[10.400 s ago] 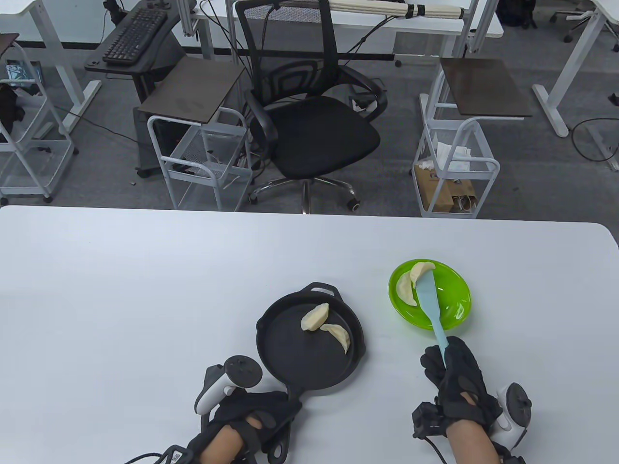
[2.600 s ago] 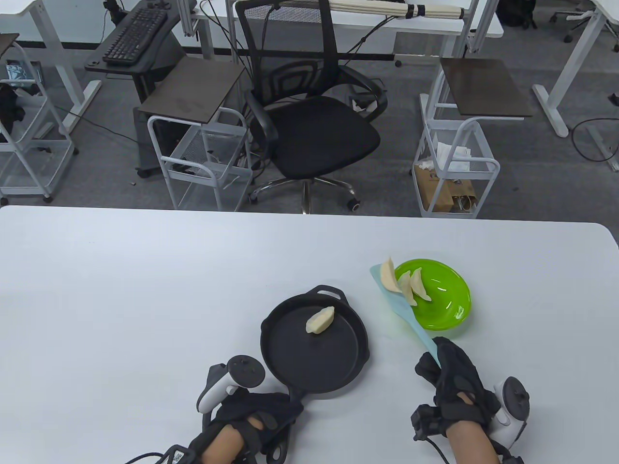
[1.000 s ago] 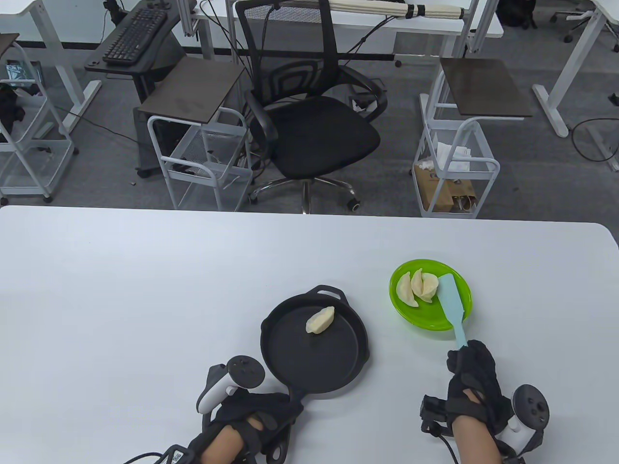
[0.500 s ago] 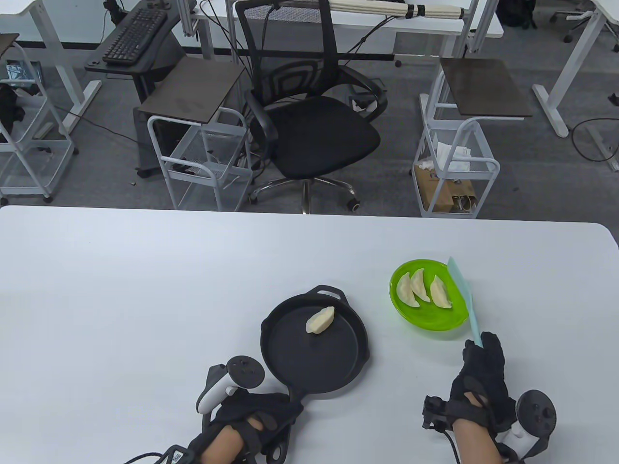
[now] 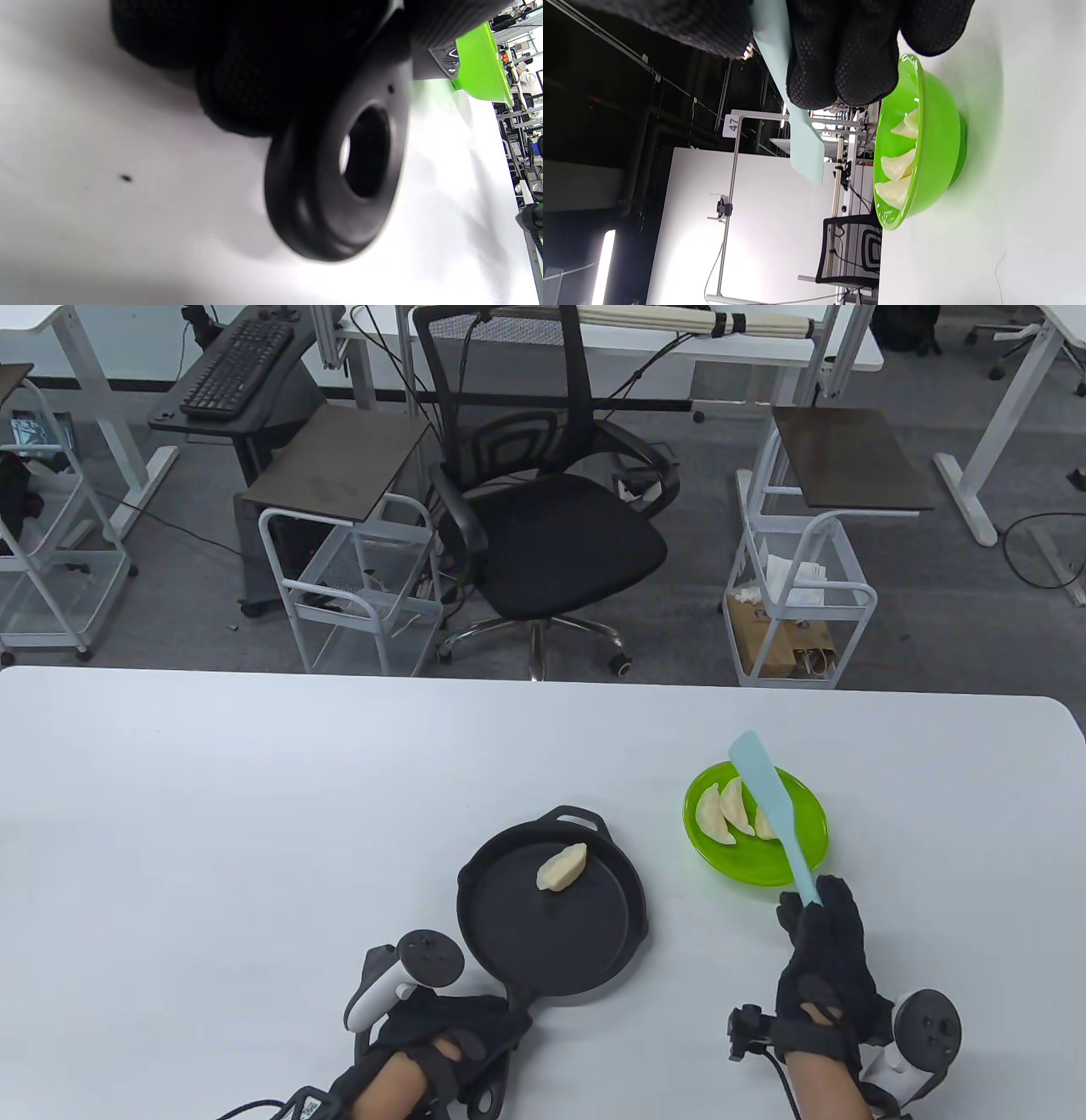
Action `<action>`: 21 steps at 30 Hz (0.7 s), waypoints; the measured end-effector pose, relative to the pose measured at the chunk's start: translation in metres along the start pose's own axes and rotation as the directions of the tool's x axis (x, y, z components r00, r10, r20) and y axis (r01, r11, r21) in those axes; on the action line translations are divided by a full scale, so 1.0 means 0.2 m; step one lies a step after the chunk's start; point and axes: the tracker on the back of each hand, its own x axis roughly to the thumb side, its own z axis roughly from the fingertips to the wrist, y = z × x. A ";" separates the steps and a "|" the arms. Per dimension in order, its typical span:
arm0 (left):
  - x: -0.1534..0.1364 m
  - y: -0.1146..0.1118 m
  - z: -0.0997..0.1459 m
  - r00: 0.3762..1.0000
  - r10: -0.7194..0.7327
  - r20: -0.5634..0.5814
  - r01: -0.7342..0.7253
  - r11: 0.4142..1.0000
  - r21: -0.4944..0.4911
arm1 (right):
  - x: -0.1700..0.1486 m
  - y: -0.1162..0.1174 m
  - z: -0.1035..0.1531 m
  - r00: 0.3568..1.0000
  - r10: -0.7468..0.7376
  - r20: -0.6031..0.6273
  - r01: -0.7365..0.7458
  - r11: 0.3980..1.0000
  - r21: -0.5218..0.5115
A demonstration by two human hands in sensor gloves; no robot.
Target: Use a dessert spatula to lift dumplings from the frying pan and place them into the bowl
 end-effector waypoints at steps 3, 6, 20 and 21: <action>0.00 0.00 0.00 1.000 0.000 0.000 0.000 1.000 0.000 | 0.01 0.03 0.01 1.000 -0.001 0.016 0.000 0.999 0.038; 0.00 0.00 0.00 1.000 0.000 0.000 0.000 1.000 0.000 | 0.01 0.06 0.02 1.000 0.002 0.023 -0.005 0.996 0.091; 0.00 0.00 0.00 1.000 0.000 -0.006 0.000 1.000 0.001 | 0.01 0.20 0.06 1.000 0.009 0.004 -0.010 0.951 0.310; 0.00 0.00 0.00 1.000 -0.001 -0.006 0.001 1.000 0.002 | 0.01 0.21 0.06 1.000 0.009 0.001 -0.009 0.947 0.321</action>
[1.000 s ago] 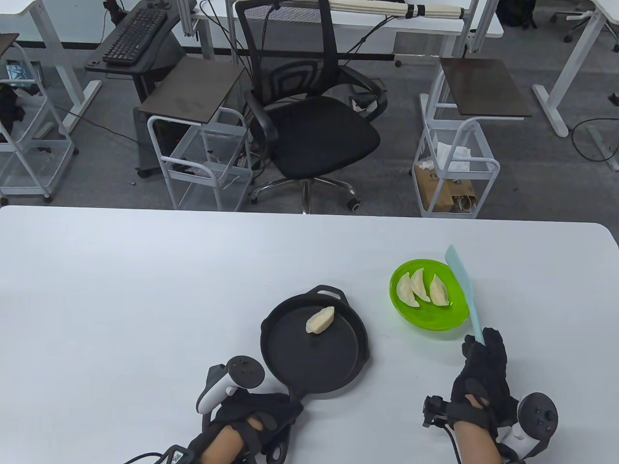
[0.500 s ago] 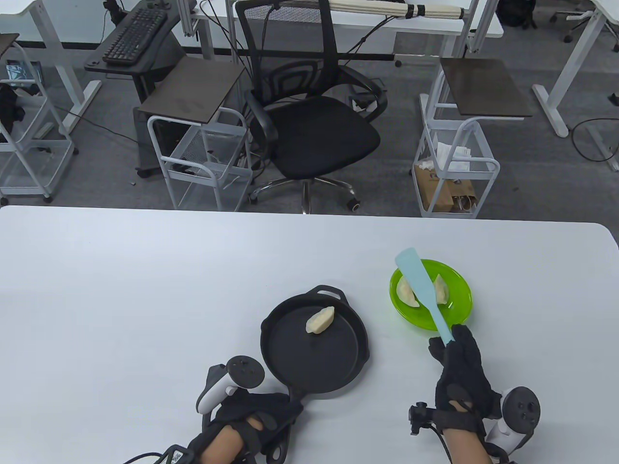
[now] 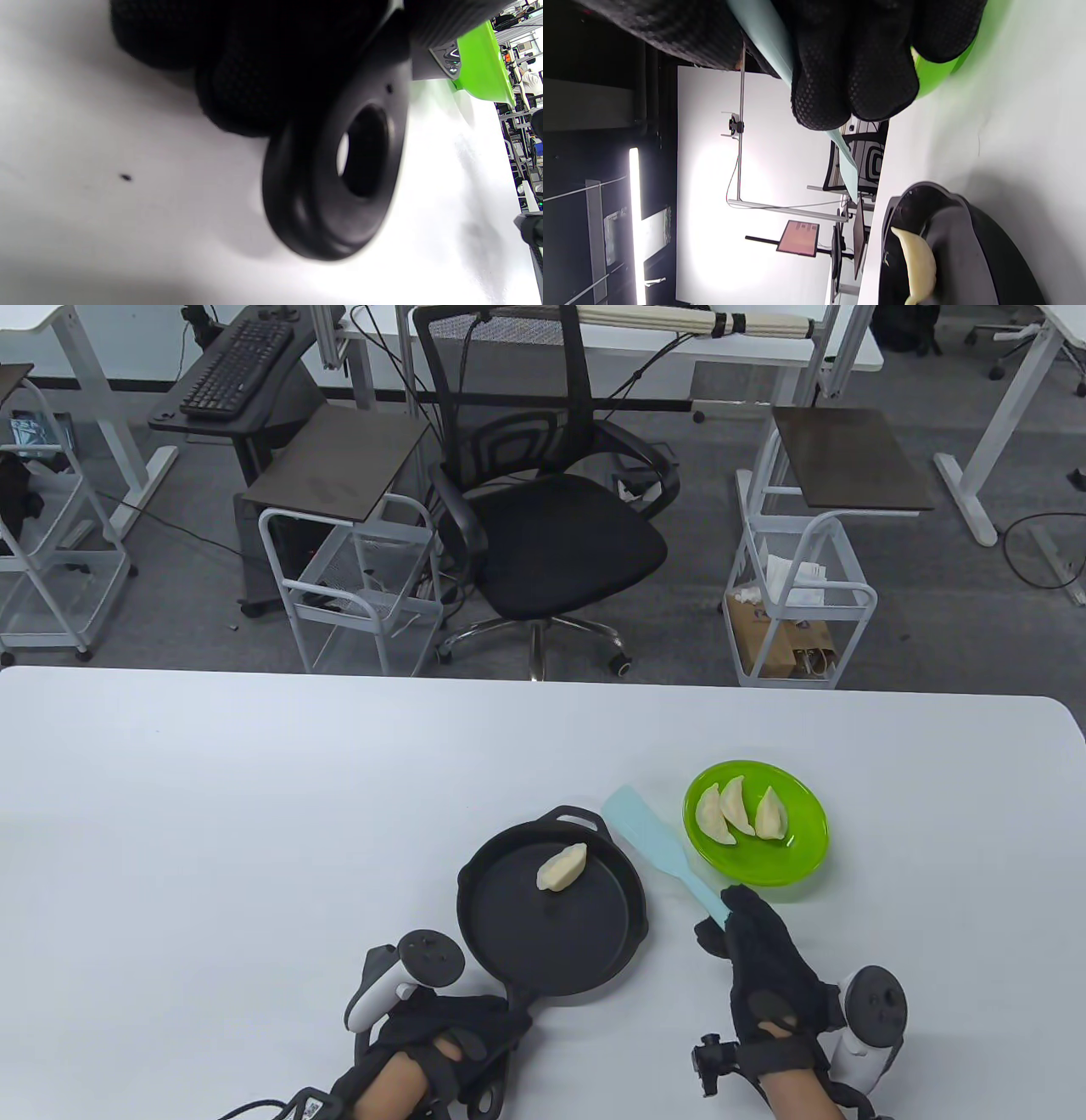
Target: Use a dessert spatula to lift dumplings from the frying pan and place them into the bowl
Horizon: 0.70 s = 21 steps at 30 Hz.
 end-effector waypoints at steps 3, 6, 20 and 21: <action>0.00 0.00 0.00 1.000 0.002 0.000 -0.002 1.000 -0.002 | 0.00 0.02 0.00 1.000 0.001 -0.002 -0.001 0.999 0.037; 0.00 0.00 0.00 1.000 0.002 0.000 -0.002 1.000 -0.004 | 0.01 0.03 0.01 1.000 0.003 -0.004 -0.003 1.000 0.027; 0.00 0.00 0.00 1.000 -0.001 -0.003 0.001 1.000 -0.003 | 0.03 0.01 0.02 0.993 0.084 -0.082 -0.080 0.995 0.058; 0.00 0.00 0.00 1.000 -0.001 -0.003 0.001 1.000 -0.003 | 0.02 0.01 0.02 0.993 0.086 -0.086 -0.081 0.995 0.063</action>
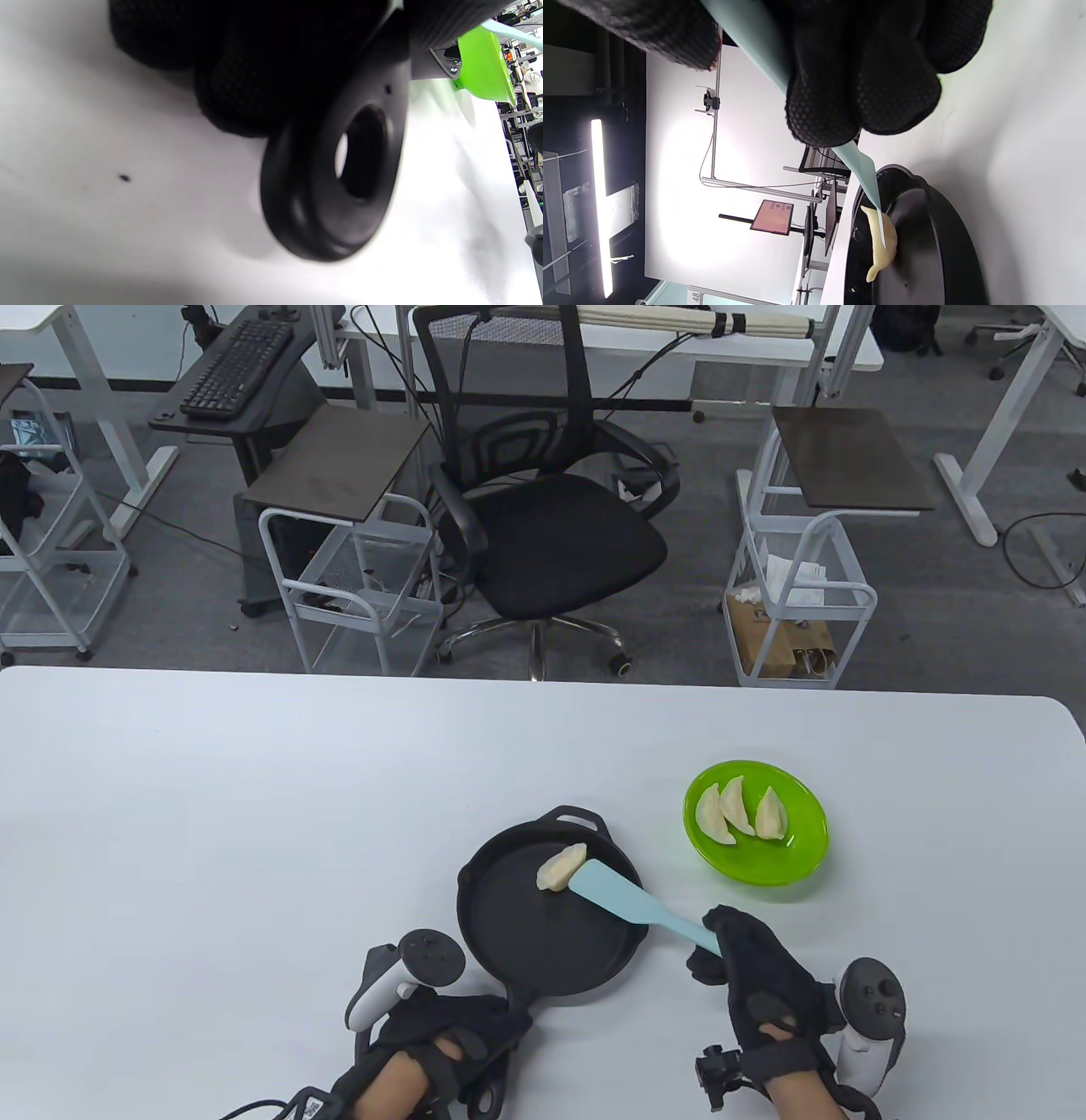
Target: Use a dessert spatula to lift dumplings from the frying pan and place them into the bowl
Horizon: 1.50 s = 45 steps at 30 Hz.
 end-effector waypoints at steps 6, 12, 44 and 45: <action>0.00 0.00 0.00 1.000 0.000 0.000 0.000 1.000 0.001 | -0.04 0.04 0.00 0.998 -0.053 -0.043 0.054 0.999 0.006; 0.00 0.00 0.00 1.000 -0.003 0.000 0.003 1.000 0.000 | -0.08 0.08 -0.01 0.986 -0.136 -0.097 0.139 0.990 0.018; 0.02 0.00 0.00 1.000 -0.029 0.009 0.029 1.000 -0.003 | -0.19 0.36 -0.05 0.948 -0.137 -0.288 0.238 0.905 0.353; 0.02 0.00 0.00 1.000 -0.029 0.009 0.029 1.000 -0.003 | -0.20 0.36 -0.04 0.945 -0.141 -0.295 0.245 0.903 0.354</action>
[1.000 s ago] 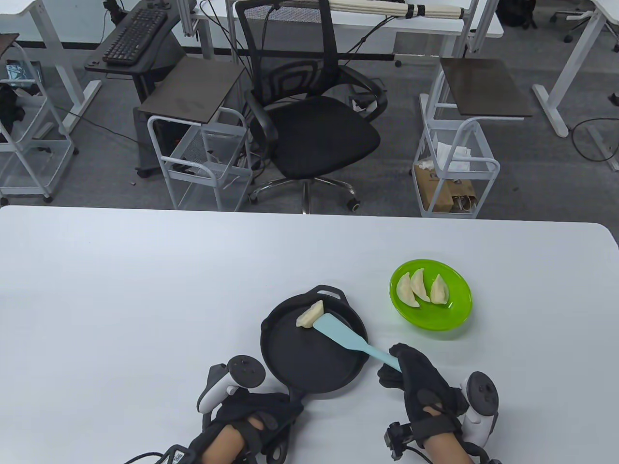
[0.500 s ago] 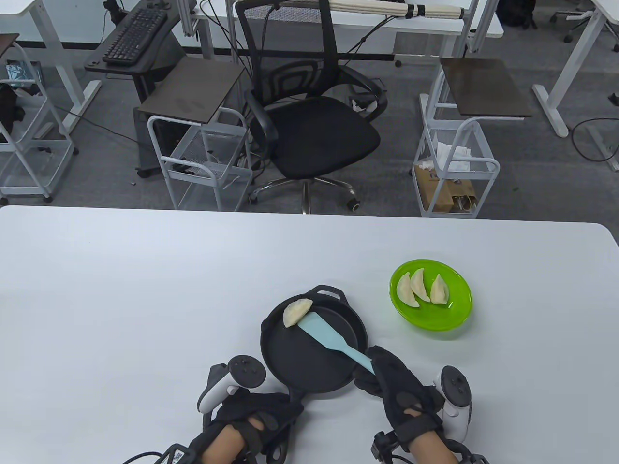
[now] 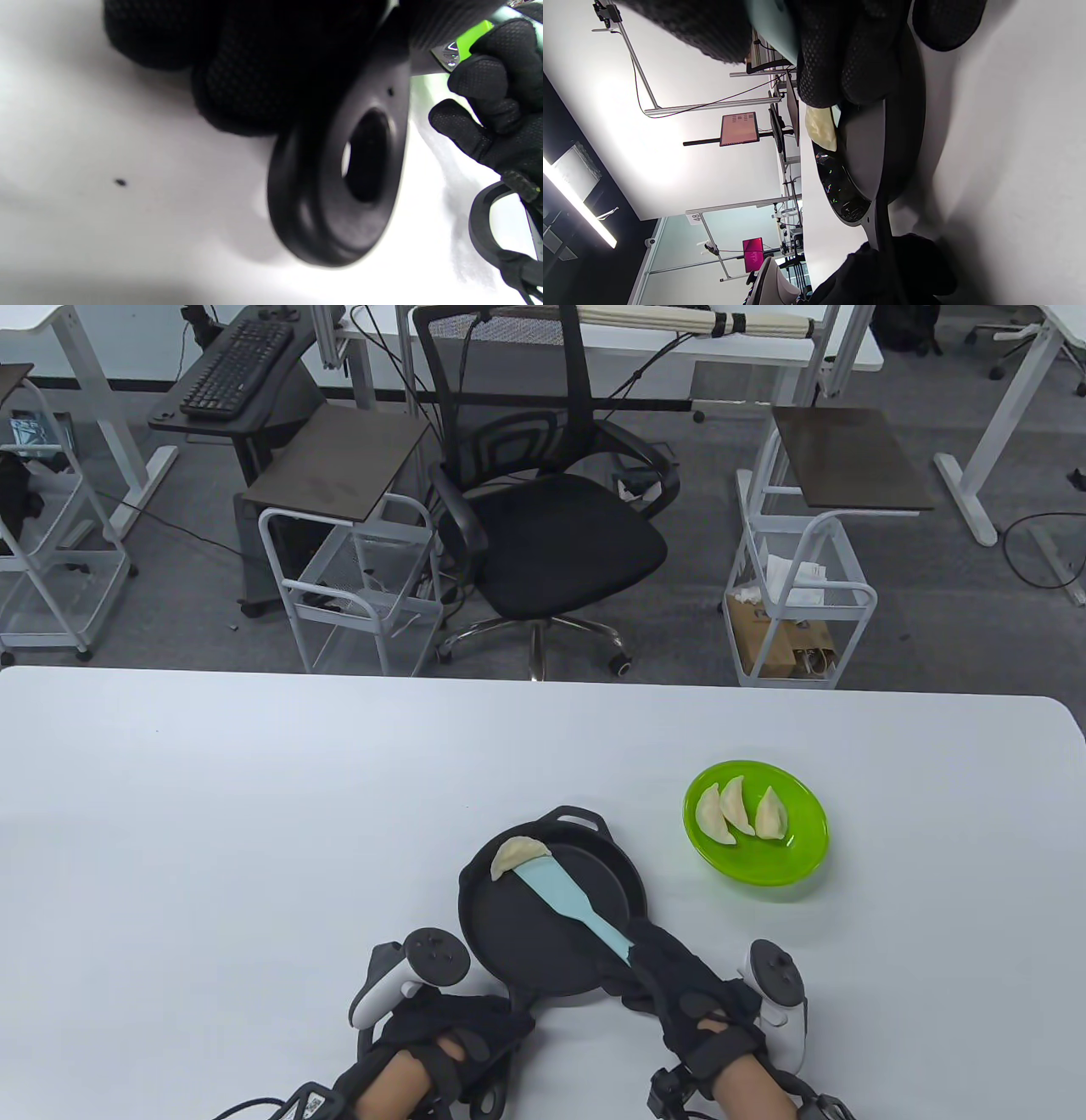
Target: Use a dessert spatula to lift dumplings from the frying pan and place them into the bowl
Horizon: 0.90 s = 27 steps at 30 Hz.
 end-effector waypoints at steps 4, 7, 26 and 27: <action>0.00 0.00 0.00 1.000 0.000 0.000 0.000 1.000 0.000 | -0.01 -0.01 0.01 0.999 -0.045 -0.010 0.045 0.999 -0.022; 0.00 0.00 0.00 1.000 0.003 0.002 -0.003 1.000 0.000 | -0.02 -0.02 0.01 0.997 -0.075 -0.006 0.075 0.997 -0.034; -0.01 0.00 0.00 1.000 0.012 0.001 -0.012 1.000 -0.003 | 0.14 -0.14 0.16 0.964 -0.157 0.213 0.208 0.948 -0.242; -0.01 0.00 0.00 1.000 0.012 0.000 -0.012 1.000 -0.002 | 0.15 -0.16 0.18 0.960 -0.164 0.229 0.224 0.937 -0.267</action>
